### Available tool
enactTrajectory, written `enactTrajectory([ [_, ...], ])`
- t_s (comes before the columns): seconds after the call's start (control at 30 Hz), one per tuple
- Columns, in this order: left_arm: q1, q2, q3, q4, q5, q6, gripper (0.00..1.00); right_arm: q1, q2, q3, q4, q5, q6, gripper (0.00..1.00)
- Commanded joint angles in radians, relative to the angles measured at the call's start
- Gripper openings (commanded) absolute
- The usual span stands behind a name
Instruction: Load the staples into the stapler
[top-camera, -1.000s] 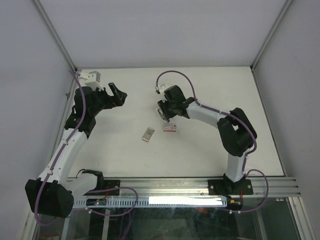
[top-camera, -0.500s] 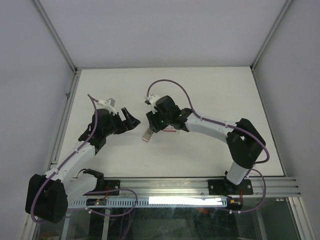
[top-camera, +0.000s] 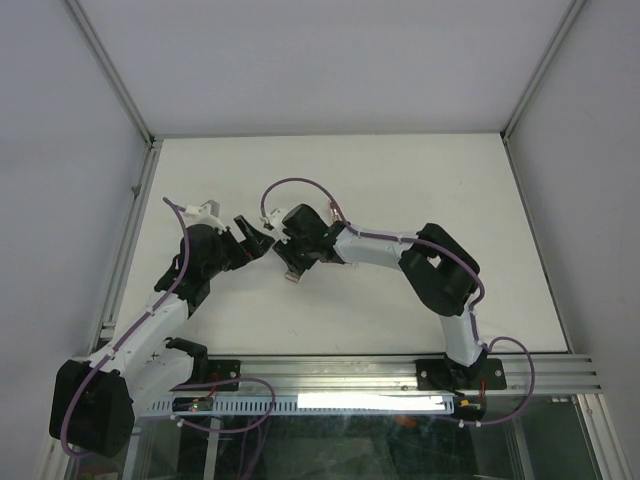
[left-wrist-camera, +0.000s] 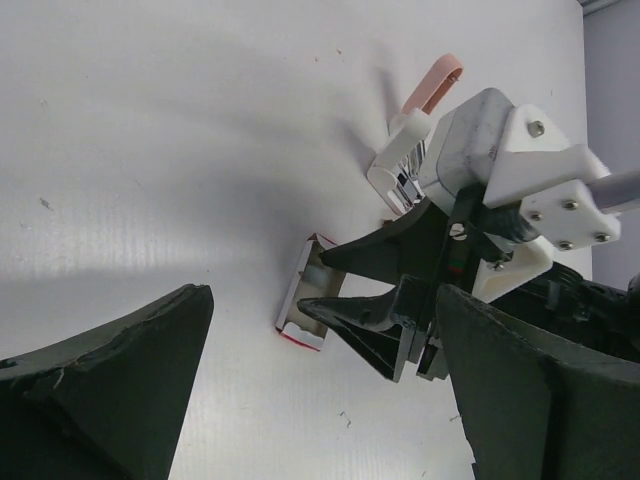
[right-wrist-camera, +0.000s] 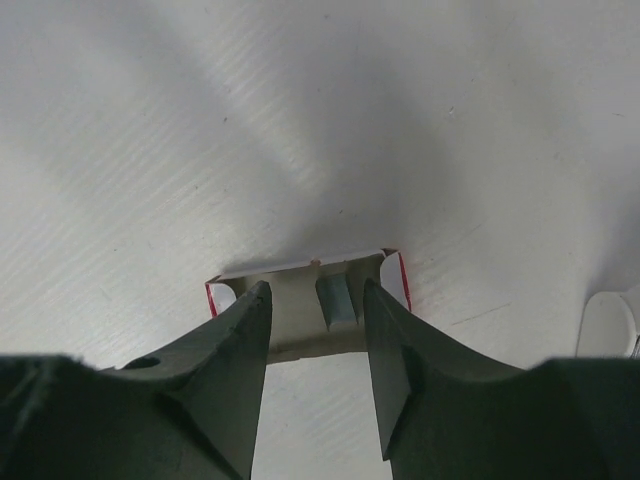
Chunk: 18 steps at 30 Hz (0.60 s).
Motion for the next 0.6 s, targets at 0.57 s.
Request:
enactTrajectory([
  [0.57,0.011,-0.095,-0.032,0.132,0.030,0.021,0.99,-0.006,-0.015,0.068,0.015,0.035,-0.034,0.22],
])
